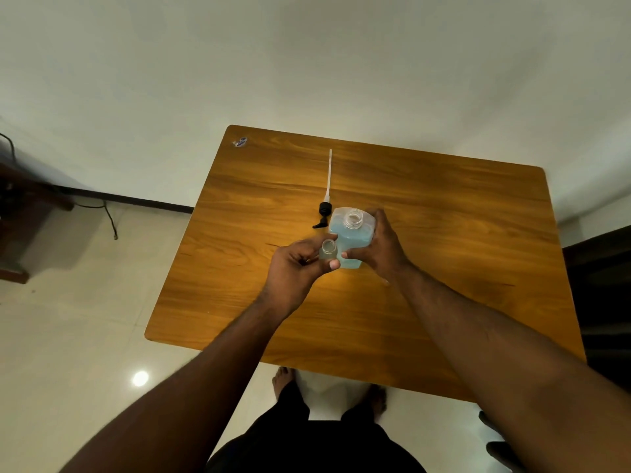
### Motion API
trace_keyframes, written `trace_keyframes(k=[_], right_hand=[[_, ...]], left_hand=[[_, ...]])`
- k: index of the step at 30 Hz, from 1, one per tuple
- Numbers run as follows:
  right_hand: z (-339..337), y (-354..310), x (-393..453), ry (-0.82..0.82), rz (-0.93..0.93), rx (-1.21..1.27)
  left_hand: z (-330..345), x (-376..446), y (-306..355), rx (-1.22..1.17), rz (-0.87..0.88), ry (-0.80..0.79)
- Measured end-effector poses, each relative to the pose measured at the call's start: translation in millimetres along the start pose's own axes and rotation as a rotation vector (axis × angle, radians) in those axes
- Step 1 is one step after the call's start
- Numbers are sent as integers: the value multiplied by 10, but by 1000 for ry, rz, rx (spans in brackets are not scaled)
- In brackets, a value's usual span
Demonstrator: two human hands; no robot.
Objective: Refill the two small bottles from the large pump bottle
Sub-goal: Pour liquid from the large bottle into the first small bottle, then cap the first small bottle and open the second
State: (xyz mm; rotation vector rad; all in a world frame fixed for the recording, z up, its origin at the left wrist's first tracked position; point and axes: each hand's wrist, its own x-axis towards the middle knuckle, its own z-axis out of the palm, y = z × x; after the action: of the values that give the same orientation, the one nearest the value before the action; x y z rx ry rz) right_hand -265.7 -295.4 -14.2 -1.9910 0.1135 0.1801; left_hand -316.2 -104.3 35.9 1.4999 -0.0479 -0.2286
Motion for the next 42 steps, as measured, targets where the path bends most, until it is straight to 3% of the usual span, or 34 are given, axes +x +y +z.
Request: trace_keyframes(k=[9, 14, 17, 26, 29, 34, 42], right_hand=[[76, 93, 63, 39, 24, 28], [25, 147, 9, -69, 10, 69], [-115, 204, -52, -88, 12, -15], [-890, 695, -456, 136, 133, -262], [-988, 824, -569, 119, 155, -385], [-908, 1044, -698, -65, 237, -612], [-759, 1311, -799, 14, 286, -608]], left_hand=[[90, 21, -105, -42, -41, -32], [180, 8, -187, -19, -67, -30], [278, 17, -213, 13, -77, -48], [728, 23, -376, 59, -107, -108], [885, -6, -484, 83, -129, -130], [1077, -41, -610, 97, -156, -141], [1196, -95, -543, 183, -142, -114]])
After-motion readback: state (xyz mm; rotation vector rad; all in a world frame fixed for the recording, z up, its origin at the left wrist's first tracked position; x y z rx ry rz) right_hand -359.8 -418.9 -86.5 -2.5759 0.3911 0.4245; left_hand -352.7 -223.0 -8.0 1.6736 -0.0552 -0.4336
